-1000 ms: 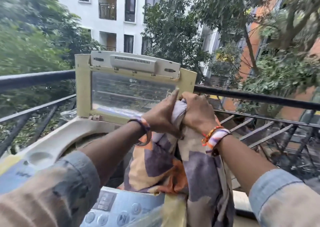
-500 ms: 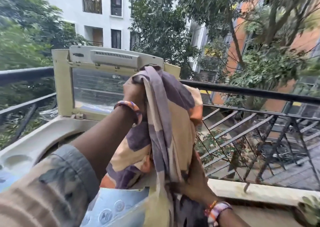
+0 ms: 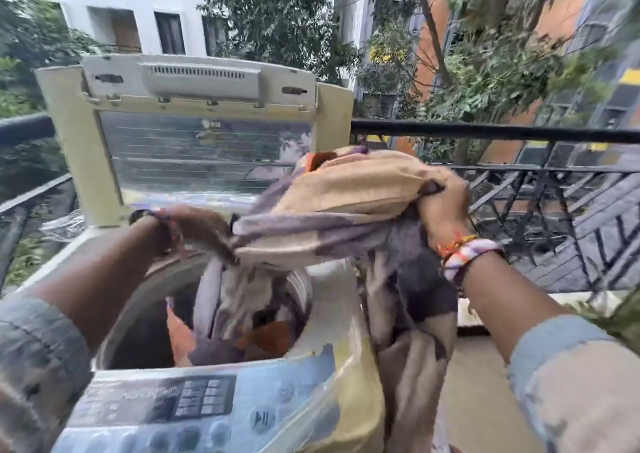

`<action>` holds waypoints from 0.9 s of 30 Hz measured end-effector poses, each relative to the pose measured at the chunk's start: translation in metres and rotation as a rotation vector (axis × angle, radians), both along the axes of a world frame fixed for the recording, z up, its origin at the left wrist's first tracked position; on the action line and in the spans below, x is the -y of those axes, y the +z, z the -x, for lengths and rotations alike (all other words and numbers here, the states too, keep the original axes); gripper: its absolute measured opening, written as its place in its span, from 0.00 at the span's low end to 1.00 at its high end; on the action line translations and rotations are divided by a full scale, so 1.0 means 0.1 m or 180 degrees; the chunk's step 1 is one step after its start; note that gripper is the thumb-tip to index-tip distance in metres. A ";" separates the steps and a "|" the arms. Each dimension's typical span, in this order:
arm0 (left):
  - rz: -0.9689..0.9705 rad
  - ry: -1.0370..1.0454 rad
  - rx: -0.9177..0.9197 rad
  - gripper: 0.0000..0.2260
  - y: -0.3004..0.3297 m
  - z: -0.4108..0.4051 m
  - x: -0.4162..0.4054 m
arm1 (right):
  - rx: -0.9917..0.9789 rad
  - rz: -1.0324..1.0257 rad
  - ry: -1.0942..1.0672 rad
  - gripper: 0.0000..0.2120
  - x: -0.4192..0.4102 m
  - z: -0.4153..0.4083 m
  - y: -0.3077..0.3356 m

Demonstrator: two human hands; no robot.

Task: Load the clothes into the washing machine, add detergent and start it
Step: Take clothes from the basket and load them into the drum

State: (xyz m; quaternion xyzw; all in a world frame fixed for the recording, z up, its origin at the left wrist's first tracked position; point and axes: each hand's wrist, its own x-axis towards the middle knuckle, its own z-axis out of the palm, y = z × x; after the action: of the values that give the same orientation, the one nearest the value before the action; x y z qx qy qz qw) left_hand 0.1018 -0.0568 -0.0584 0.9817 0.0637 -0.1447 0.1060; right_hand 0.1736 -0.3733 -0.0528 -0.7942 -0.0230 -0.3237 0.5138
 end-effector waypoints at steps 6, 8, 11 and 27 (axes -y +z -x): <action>0.1726 -0.0702 0.0995 0.62 0.38 -0.09 0.78 | 0.0357 0.0475 0.0361 0.09 -0.41 0.23 0.18; 0.1690 -0.1251 0.1542 0.58 0.40 -0.13 1.10 | 0.0428 0.0628 0.0360 0.10 -0.48 0.27 0.19; 0.2105 -0.1677 0.1901 0.50 0.29 -0.23 1.36 | 0.0431 0.0650 0.0438 0.14 -0.46 0.33 0.18; 0.5151 -0.0064 0.1941 0.27 0.30 -0.55 0.21 | -0.2059 -0.0159 0.0588 0.15 -0.19 0.45 -1.32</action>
State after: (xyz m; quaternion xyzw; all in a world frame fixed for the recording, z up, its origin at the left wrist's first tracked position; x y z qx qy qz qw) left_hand 0.1564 -0.0776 -0.0281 0.6009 -0.0988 0.1232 0.7836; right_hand 0.1286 -0.3546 -0.1851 -0.8375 0.0773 -0.0075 0.5409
